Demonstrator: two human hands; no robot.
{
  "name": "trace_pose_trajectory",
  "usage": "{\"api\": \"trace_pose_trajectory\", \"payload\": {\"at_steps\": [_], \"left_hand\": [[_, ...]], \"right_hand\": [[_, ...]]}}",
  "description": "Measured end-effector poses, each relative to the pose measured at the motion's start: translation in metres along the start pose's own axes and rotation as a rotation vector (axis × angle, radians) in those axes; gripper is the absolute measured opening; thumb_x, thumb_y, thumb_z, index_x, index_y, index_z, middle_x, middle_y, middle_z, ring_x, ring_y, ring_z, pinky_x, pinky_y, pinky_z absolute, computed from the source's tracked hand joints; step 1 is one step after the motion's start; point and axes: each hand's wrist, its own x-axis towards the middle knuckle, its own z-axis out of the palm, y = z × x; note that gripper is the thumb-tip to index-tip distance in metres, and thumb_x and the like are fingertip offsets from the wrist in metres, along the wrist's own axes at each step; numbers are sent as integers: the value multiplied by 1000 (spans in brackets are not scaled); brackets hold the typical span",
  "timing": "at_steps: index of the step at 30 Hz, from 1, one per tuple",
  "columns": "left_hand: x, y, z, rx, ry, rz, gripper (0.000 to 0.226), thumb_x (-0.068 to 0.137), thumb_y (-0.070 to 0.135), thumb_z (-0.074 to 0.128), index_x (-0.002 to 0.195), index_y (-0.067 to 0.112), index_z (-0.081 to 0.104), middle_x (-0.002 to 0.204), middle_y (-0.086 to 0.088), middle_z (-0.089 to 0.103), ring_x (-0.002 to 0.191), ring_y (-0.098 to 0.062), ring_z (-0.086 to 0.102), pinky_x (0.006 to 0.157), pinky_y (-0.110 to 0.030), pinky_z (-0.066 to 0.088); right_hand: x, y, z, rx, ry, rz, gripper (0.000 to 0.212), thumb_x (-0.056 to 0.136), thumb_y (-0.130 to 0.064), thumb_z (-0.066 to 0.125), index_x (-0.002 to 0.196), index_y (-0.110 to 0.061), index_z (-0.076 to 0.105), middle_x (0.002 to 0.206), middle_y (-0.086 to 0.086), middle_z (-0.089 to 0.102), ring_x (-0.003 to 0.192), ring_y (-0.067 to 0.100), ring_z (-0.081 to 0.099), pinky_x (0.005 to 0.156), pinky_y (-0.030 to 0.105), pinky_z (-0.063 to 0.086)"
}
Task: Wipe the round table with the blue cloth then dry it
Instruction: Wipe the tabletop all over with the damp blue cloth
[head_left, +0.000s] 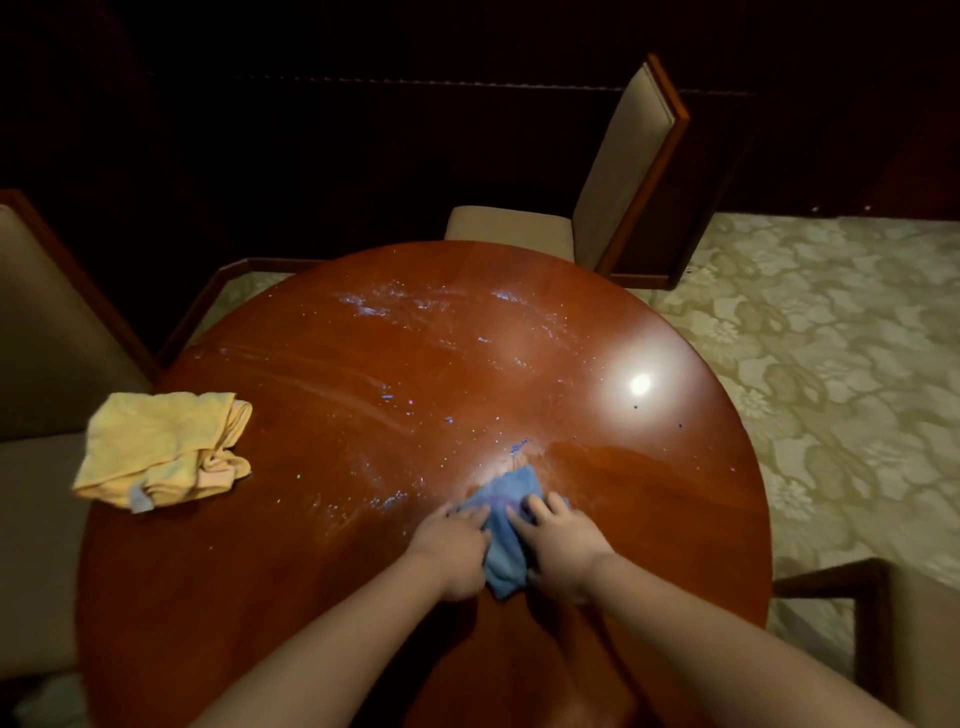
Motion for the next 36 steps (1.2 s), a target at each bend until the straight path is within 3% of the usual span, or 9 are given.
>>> {"api": "trace_pose_trajectory", "payload": {"at_steps": [4, 7, 10, 15, 22, 26, 31, 36], "left_hand": [[16, -13, -10, -18, 38, -48, 51, 97, 23, 35, 147, 15, 32, 159, -5, 14, 145, -17, 18, 117, -37, 5], [1, -6, -2, 32, 27, 16, 47, 94, 25, 40, 140, 15, 44, 155, -7, 26, 140, -20, 29, 117, -35, 10], [-17, 5, 16, 61, 2, 59, 55, 93, 27, 40, 145, 11, 34, 158, -11, 15, 145, -22, 17, 118, -38, 8], [3, -3, 2, -10, 12, -49, 62, 95, 32, 41, 151, 14, 21, 160, -7, 6, 147, -18, 8, 117, -38, -1], [0, 3, 6, 36, -13, 22, 59, 94, 24, 40, 150, 15, 23, 160, -6, 2, 147, -19, 5, 119, -43, -1], [6, 35, 6, 76, 40, 115, 54, 94, 27, 38, 146, 14, 34, 159, -7, 13, 146, -20, 13, 117, -44, -5], [8, 63, -2, 62, 29, 205, 47, 97, 23, 34, 144, 20, 36, 159, -4, 15, 145, -21, 16, 116, -46, 0], [18, 83, -10, 59, 21, 234, 52, 96, 23, 36, 147, 17, 31, 158, -2, 17, 145, -18, 16, 116, -44, 4]], "right_hand": [[28, 3, -9, 14, -31, 62, 79, 90, -37, 54, 152, -21, 9, 146, 10, 22, 132, 31, 24, 101, 38, 36], [3, -7, 0, 11, -39, 38, 82, 87, -33, 58, 152, -21, 9, 144, 9, 24, 129, 30, 26, 96, 38, 40], [-23, -17, 12, 31, -38, -2, 82, 88, -38, 55, 152, -19, 8, 146, 8, 22, 131, 30, 23, 98, 37, 37], [17, -9, -2, -30, -51, 82, 80, 89, -36, 55, 152, -21, 8, 142, 9, 24, 129, 30, 27, 96, 39, 40], [-17, -8, 8, 25, -56, 193, 74, 91, -39, 47, 152, -18, 11, 146, 9, 24, 132, 30, 25, 100, 38, 37], [-49, -2, 21, 53, -74, 287, 75, 89, -41, 48, 152, -19, 13, 146, 8, 25, 132, 29, 27, 101, 37, 36], [-76, 13, 24, 53, -107, 369, 66, 91, -43, 40, 149, -18, 22, 145, 8, 28, 129, 28, 32, 99, 36, 37], [-83, 26, 29, 0, -61, 382, 43, 94, -32, 42, 132, -14, 51, 142, 7, 30, 119, 27, 41, 91, 35, 42]]}}
